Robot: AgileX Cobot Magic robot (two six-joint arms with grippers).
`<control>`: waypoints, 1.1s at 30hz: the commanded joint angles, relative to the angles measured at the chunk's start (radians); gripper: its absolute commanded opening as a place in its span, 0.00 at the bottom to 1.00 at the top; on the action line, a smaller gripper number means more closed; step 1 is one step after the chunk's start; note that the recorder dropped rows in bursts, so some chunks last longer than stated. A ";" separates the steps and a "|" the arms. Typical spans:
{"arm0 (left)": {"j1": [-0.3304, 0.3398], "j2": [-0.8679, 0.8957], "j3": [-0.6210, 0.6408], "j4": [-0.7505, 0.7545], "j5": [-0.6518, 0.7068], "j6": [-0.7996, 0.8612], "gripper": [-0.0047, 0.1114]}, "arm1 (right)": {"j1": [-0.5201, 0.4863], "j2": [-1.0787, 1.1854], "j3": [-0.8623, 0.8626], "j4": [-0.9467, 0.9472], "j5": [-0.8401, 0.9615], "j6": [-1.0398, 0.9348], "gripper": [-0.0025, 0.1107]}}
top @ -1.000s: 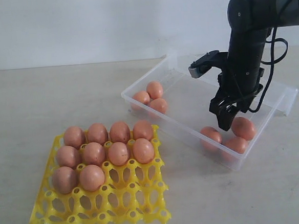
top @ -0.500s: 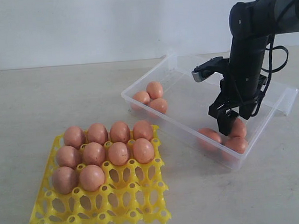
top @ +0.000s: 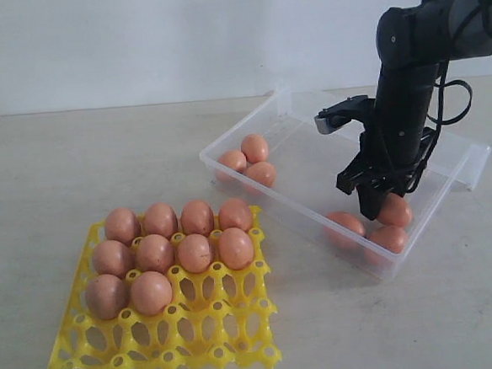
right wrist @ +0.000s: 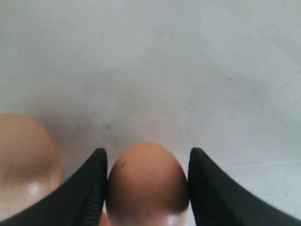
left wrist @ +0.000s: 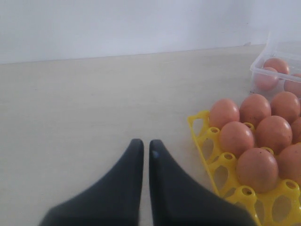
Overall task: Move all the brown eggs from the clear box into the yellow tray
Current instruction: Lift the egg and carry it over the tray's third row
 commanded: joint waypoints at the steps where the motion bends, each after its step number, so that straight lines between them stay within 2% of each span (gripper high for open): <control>1: -0.004 -0.003 0.004 0.001 -0.004 0.001 0.08 | -0.007 -0.001 0.003 0.000 -0.004 0.002 0.02; 16: -0.004 -0.003 0.004 0.001 -0.004 0.001 0.08 | -0.007 -0.084 0.003 0.013 -0.071 0.029 0.02; 20: -0.004 -0.003 0.004 0.001 -0.004 0.001 0.08 | -0.007 -0.139 0.003 0.029 -0.119 0.107 0.02; 25: -0.004 -0.003 0.004 0.001 -0.004 0.001 0.08 | -0.006 -0.183 0.014 0.245 -0.189 0.151 0.02; 29: -0.004 -0.003 0.004 0.001 -0.004 0.001 0.08 | -0.006 -0.194 0.099 0.436 -0.343 0.138 0.02; 33: -0.004 -0.003 0.004 0.001 -0.004 0.001 0.08 | -0.006 -0.345 0.328 0.663 -0.758 0.095 0.02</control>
